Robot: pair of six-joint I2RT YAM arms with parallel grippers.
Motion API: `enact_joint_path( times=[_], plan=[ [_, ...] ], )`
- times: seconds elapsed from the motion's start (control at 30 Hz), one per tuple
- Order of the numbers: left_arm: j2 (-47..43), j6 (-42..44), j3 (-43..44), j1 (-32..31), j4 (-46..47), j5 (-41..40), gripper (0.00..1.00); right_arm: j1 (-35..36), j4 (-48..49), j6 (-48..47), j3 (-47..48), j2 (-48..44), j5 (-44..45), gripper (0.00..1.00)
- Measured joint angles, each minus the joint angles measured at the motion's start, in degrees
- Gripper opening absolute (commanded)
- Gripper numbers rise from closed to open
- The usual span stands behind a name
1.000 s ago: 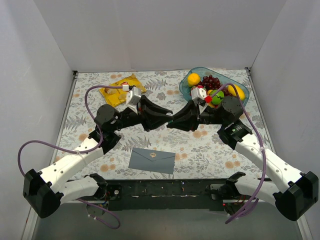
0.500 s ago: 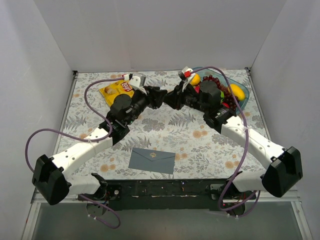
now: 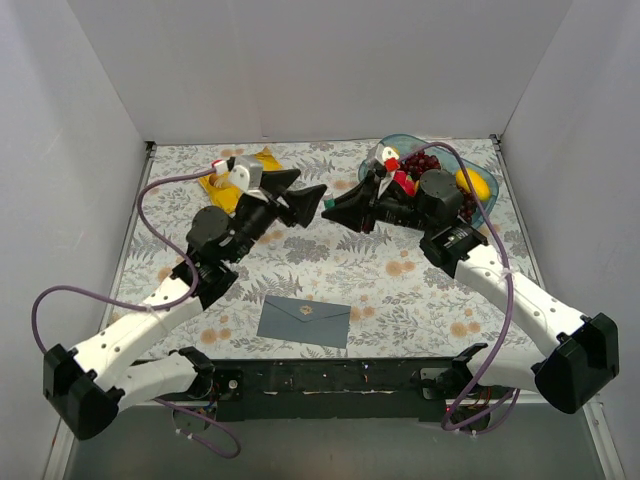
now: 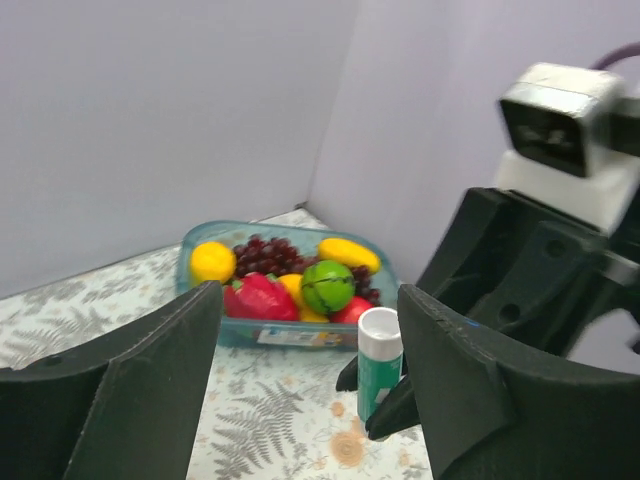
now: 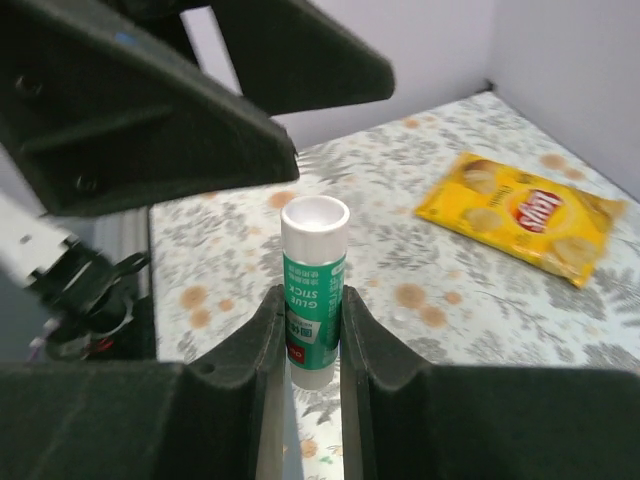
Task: Place the letter into the envelope and seal it
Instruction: Screw the solid glue.
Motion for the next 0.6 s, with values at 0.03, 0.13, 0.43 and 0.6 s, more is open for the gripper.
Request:
enact_joint_path(
  times=[0.03, 0.13, 0.43, 0.6],
  plan=[
    [-1.81, -0.17, -1.46, 0.0, 1.16, 1.46, 0.68, 0.0, 0.98, 0.02, -0.74, -0.68, -3.1, 0.01],
    [-7.04, -1.95, -6.16, 0.09, 4.74, 7.13, 0.64, 0.11, 2.69, 0.35, -2.27, -1.79, -10.43, 0.01],
    [-5.9, -7.15, -9.97, 0.13, 9.77, 21.51, 0.51, 0.09, 6.08, 1.86, -4.55, -2.93, -22.4, 0.01],
    [-5.03, -8.55, -9.99, 0.13, 10.73, 25.27, 0.43, 0.04, 6.43, 2.1, -4.55, -2.93, -24.59, 0.01]
  ],
)
